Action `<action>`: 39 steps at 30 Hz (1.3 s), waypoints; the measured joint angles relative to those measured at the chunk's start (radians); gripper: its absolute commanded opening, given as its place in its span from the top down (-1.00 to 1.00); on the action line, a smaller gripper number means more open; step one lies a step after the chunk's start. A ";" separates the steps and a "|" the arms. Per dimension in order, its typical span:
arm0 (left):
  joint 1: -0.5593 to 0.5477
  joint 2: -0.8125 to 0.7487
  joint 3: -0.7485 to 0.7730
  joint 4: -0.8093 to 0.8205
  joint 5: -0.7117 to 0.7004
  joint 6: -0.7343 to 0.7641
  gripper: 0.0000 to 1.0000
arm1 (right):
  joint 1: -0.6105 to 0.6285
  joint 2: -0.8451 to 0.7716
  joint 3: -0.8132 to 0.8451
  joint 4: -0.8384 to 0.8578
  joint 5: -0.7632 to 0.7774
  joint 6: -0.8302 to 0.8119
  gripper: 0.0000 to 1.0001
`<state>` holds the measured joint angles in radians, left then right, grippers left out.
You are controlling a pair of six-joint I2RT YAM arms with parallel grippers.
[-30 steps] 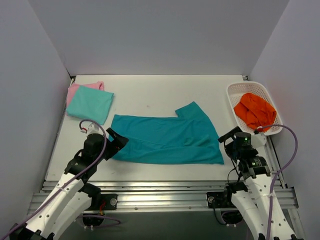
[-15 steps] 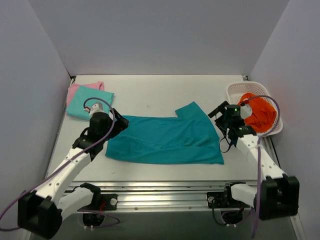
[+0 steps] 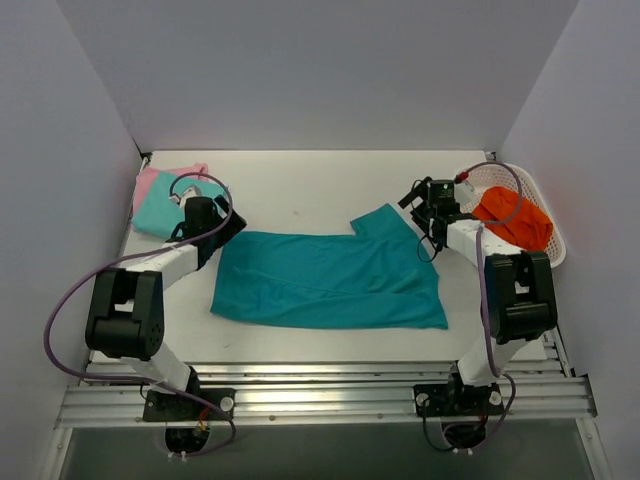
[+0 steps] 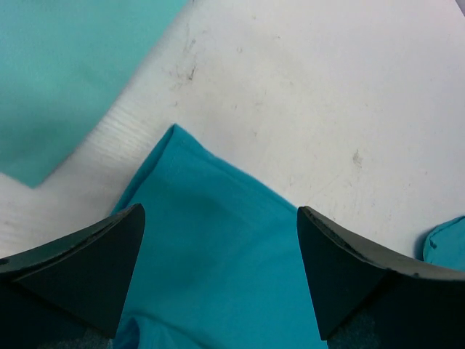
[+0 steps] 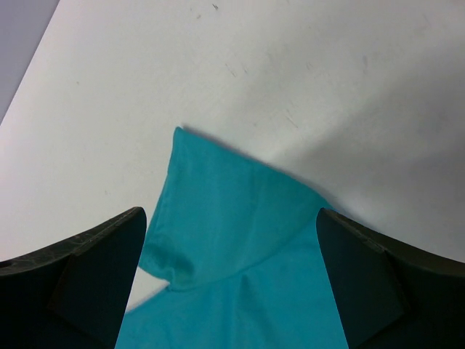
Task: Fold and stack the t-shirts
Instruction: Grap the side of the flattened tshirt furthest away from the robot with both arms
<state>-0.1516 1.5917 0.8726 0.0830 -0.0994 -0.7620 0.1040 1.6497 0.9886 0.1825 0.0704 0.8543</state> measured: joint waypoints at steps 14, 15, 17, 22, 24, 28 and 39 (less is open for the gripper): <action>0.076 0.194 0.109 0.119 0.140 0.008 -0.95 | -0.018 0.495 0.447 0.071 -0.001 -0.071 -0.99; 0.077 0.194 0.110 0.125 0.143 0.008 -0.95 | -0.019 0.516 0.465 0.076 0.000 -0.077 -0.99; 0.077 0.194 0.110 0.134 0.150 0.009 -0.95 | -0.019 0.545 0.502 0.088 -0.003 -0.087 -0.98; 0.082 0.187 0.110 0.142 0.158 0.010 -0.95 | -0.016 0.557 0.508 0.114 -0.011 -0.095 -0.98; 0.083 0.183 0.110 0.148 0.161 0.010 -0.96 | -0.011 0.550 0.483 0.146 -0.012 -0.097 -0.98; 0.083 0.179 0.110 0.154 0.166 0.009 -0.96 | 0.010 0.502 0.389 0.209 -0.008 -0.097 -0.98; 0.084 0.177 0.105 0.169 0.185 0.007 -0.97 | 0.130 0.439 0.284 0.240 0.001 -0.104 -0.73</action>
<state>-0.0681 1.7687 0.9775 0.2520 0.0853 -0.7551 0.2340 2.0884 1.2724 0.4229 0.0711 0.7502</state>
